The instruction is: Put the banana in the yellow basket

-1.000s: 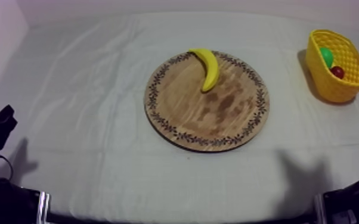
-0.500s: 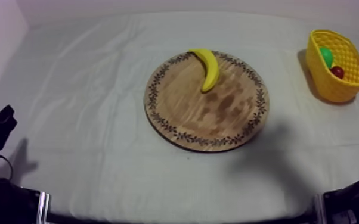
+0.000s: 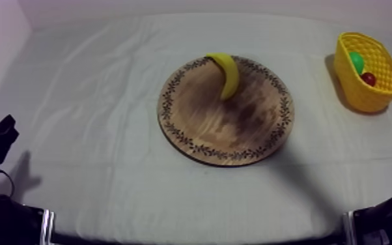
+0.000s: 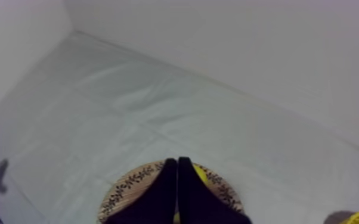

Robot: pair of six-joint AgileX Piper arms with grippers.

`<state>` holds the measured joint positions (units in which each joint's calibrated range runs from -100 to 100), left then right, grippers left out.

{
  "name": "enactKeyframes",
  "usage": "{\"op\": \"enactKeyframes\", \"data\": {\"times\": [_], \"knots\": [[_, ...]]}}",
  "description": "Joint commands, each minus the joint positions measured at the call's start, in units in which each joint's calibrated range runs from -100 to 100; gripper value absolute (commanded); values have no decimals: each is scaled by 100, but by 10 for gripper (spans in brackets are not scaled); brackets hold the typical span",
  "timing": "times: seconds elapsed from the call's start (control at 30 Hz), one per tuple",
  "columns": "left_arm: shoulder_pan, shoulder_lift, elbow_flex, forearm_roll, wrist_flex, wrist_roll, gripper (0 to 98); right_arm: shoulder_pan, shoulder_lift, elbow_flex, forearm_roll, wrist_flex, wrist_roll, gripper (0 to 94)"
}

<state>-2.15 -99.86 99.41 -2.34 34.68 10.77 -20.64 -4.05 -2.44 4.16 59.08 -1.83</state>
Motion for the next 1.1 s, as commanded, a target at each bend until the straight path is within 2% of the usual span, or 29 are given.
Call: {"op": "enactKeyframes", "data": {"times": [0.0,0.27,0.7,0.77,0.8,0.87,0.9,0.97,1.07], "knots": [[1,3,4,2,0,0,1,15,806,-72,39,-11,-67,24],[1,3,4,2,0,0,1,-20,1640,425,195,-255,-257,41],[1,3,4,2,0,0,1,-92,1847,1301,368,-402,-660,106],[1,3,4,2,0,0,1,-126,1803,1436,384,-409,-757,182],[1,3,4,2,0,0,1,-142,1778,1490,386,-412,-801,274],[1,3,4,2,0,0,1,-176,1736,1564,369,-412,-836,543],[1,3,4,2,0,0,1,-200,1724,1593,380,-411,-857,640],[1,3,4,2,0,0,1,-249,1696,1680,445,-453,-915,743],[1,3,4,2,0,0,1,-272,1661,1796,401,-571,-791,813]]}}
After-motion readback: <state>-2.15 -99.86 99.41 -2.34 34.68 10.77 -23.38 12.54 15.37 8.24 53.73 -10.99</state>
